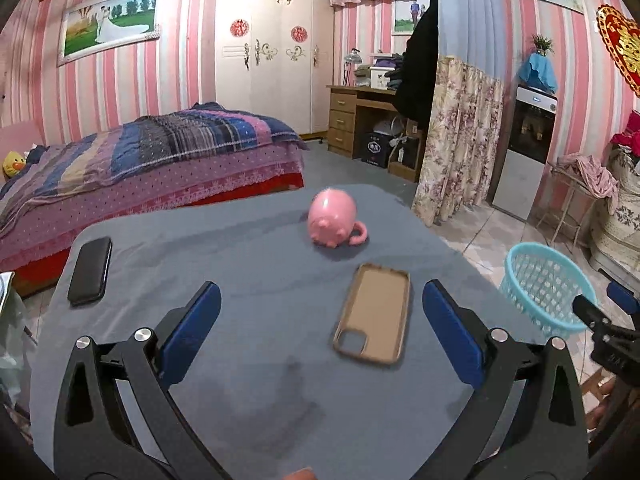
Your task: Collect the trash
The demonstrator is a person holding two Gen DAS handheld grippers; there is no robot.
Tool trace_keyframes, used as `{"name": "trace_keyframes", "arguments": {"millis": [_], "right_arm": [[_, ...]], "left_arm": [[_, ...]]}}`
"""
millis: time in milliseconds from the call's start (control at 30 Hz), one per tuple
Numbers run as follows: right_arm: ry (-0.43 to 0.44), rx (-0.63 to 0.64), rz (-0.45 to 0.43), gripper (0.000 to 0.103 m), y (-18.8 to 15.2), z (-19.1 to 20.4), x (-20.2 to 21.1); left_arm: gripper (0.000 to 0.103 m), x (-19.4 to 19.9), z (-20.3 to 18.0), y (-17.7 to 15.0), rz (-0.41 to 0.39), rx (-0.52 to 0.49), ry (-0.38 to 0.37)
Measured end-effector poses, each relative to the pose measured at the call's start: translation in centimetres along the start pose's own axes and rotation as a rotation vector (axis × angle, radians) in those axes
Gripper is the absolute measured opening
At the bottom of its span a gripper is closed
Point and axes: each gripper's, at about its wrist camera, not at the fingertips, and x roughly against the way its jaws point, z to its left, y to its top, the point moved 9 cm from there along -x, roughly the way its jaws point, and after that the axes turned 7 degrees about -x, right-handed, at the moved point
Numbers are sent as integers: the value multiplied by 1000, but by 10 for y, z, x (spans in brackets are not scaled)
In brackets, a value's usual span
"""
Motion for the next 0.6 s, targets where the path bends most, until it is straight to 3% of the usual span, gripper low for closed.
{"name": "trace_keyframes", "arguments": {"millis": [300, 600], "right_arm": [[9, 55, -14, 99, -26, 48, 17], [55, 49, 17, 99, -48, 89, 18]], "left_arm": [[98, 26, 25, -23, -16, -6, 6], [98, 24, 41, -43, 1, -6, 21]]}}
